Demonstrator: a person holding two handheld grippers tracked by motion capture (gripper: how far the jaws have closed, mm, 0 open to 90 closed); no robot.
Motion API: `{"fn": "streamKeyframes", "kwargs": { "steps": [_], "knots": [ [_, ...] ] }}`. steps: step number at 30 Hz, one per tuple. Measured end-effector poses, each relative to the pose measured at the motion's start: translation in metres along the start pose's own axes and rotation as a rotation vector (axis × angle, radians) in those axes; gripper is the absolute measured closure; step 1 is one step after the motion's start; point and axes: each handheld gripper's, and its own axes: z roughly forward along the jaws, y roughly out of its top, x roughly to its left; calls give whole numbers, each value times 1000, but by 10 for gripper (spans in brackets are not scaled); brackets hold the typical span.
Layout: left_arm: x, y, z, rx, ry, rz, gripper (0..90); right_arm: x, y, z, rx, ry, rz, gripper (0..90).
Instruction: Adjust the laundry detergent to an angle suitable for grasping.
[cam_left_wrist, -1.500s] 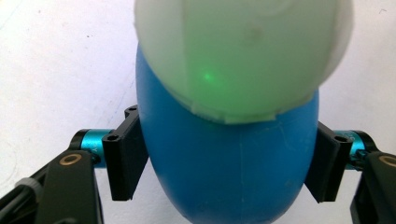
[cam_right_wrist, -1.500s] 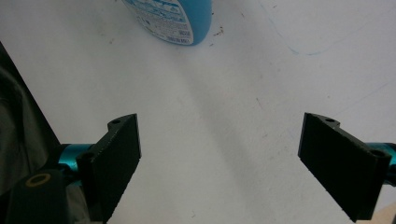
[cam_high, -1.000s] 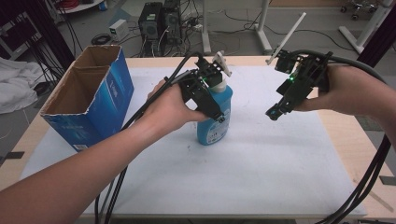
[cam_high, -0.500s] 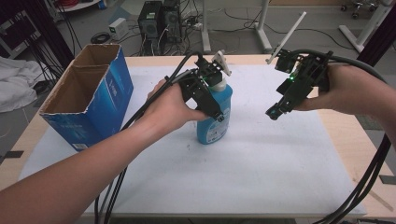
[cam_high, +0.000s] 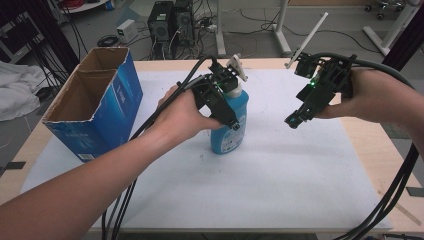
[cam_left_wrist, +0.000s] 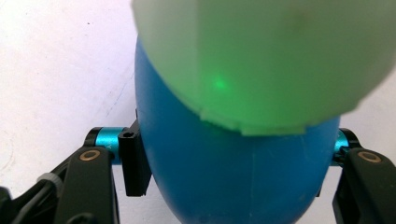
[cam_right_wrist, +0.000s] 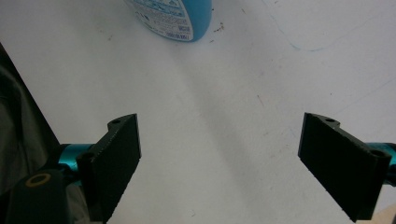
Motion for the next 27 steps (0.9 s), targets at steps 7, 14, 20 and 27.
{"fn": "streamKeyframes", "kwargs": {
  "steps": [7, 14, 20, 27],
  "knots": [
    [0, 1, 0, 4, 2, -2, 369, 0, 0, 0, -4, -1, 4, 126],
    [-1, 2, 3, 5, -2, -8, 378, -1, 0, 0, -4, 0, 6, 126],
    [-1, 3, 4, 9, -4, -11, 410, -1, -1, 0, -5, -1, 8, 126],
    [0, 3, 4, 7, -17, -12, 426, -2, -2, 0, -9, 1, 9, 126]
  ]
}}
